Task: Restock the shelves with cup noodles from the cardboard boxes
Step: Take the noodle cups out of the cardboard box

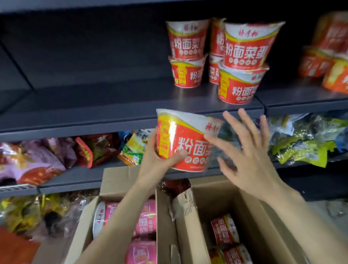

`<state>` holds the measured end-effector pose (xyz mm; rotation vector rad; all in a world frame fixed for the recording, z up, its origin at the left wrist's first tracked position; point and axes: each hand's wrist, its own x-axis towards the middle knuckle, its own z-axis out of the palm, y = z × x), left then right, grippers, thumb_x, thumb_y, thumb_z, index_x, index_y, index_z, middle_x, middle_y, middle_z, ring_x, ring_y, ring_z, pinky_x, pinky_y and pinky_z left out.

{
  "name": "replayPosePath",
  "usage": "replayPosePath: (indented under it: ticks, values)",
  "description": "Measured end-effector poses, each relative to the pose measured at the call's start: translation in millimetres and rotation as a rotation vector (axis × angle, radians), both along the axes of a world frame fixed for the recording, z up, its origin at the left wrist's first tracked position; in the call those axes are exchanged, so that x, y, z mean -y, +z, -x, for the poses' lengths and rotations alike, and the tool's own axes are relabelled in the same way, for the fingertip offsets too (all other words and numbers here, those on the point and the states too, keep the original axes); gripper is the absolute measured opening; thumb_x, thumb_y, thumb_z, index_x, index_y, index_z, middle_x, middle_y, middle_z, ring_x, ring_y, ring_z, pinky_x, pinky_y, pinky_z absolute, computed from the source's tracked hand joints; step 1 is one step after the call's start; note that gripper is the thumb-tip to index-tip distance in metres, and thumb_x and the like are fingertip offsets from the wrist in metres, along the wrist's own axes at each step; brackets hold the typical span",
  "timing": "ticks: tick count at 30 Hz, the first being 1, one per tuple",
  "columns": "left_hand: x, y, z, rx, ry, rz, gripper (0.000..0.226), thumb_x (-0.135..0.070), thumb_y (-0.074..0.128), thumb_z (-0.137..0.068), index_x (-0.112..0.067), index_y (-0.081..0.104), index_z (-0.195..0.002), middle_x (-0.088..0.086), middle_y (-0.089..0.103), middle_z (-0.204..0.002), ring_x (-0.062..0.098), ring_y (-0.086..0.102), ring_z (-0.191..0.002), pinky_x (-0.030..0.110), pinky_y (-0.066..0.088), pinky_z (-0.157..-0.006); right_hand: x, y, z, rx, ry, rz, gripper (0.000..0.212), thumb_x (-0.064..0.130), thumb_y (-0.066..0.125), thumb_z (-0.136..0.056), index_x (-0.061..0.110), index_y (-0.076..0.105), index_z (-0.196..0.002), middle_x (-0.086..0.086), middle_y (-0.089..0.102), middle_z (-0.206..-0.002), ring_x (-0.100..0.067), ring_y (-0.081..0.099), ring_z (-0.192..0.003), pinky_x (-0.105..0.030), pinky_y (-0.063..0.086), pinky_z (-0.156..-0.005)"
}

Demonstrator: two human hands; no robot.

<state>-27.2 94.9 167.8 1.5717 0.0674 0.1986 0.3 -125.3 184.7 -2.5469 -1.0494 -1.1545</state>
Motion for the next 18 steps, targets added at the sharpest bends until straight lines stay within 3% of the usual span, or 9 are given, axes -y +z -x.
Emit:
replayPosePath:
  ticks: [2, 4, 6, 9, 13, 16, 18]
  values:
    - [-1.1, 18.3, -8.6, 0.07, 0.119, -0.004, 0.113, -0.057, 0.082, -0.042, -0.032, 0.032, -0.14, -0.007, 0.058, -0.123, 0.002, 0.061, -0.104, 0.028, 0.052, -0.09, -17.3, 9.1, -2.4, -0.159, -0.015, -0.363, 0.047, 0.027, 0.057, -0.088, 0.024, 0.046, -0.133, -0.004, 0.038, -0.142, -0.024, 0.032, -0.136, -0.052, 0.026, -0.111]
    - [1.9, 34.0, -24.9, 0.152, 0.182, 0.005, 0.107, -0.051, 0.082, -0.051, -0.031, 0.028, -0.142, -0.008, 0.055, -0.128, 0.0, 0.059, -0.107, 0.025, 0.051, -0.091, -37.9, 21.0, -8.8, -0.495, 0.075, -0.683, 0.042, 0.028, 0.058, -0.093, 0.024, 0.046, -0.133, 0.007, 0.05, -0.131, -0.009, 0.046, -0.123, -0.035, 0.04, -0.102]
    - [5.4, 44.0, -48.9, 0.243, 0.185, -0.008, 0.109, -0.048, 0.083, -0.053, -0.028, 0.025, -0.144, -0.007, 0.051, -0.132, 0.002, 0.057, -0.112, 0.026, 0.051, -0.092, -55.6, 34.5, -23.5, -0.846, 0.241, -0.943, 0.04, 0.029, 0.057, -0.094, 0.029, 0.044, -0.131, 0.016, 0.055, -0.122, 0.006, 0.052, -0.11, -0.022, 0.044, -0.092]
    - [7.5, 46.1, -91.7, 0.302, 0.132, -0.112, 0.117, -0.05, 0.086, -0.053, -0.028, 0.018, -0.145, -0.007, 0.042, -0.138, 0.005, 0.05, -0.122, 0.036, 0.048, -0.099, -68.1, 44.9, -62.0, -1.04, 0.308, -1.161, 0.045, 0.024, 0.056, -0.094, 0.025, 0.042, -0.137, 0.018, 0.056, -0.119, 0.011, 0.053, -0.103, -0.017, 0.046, -0.085]
    - [6.0, 36.9, -147.8, 0.211, 0.105, -0.29, 0.13, -0.061, 0.083, -0.042, -0.022, 0.012, -0.143, -0.003, 0.04, -0.138, 0.01, 0.047, -0.123, 0.039, 0.045, -0.102, -74.3, 40.1, -113.3, -1.064, 0.21, -1.082, 0.054, 0.019, 0.055, -0.095, 0.026, 0.033, -0.143, 0.018, 0.05, -0.118, 0.007, 0.049, -0.1, -0.013, 0.039, -0.082]
    - [4.4, 31.0, -181.0, 0.121, 0.212, -0.498, 0.128, -0.067, 0.08, -0.043, -0.018, 0.018, -0.144, 0.001, 0.045, -0.137, 0.019, 0.047, -0.125, 0.044, 0.043, -0.102, -73.2, 23.6, -156.3, -0.918, -0.036, -0.799, 0.054, 0.039, 0.05, -0.096, 0.023, 0.032, -0.144, 0.005, 0.049, -0.134, -0.017, 0.044, -0.125, -0.033, 0.036, -0.103]
    - [6.2, 31.7, -196.6, 0.041, 0.259, -0.7, 0.123, -0.066, 0.078, -0.055, -0.018, 0.013, -0.149, 0.008, 0.038, -0.14, 0.027, 0.039, -0.13, 0.046, 0.038, -0.105, -71.6, 13.3, -179.4, -0.864, -0.237, -0.635, 0.063, 0.049, 0.044, -0.095, 0.023, 0.026, -0.149, -0.01, 0.043, -0.142, -0.032, 0.038, -0.131, -0.046, 0.034, -0.108]
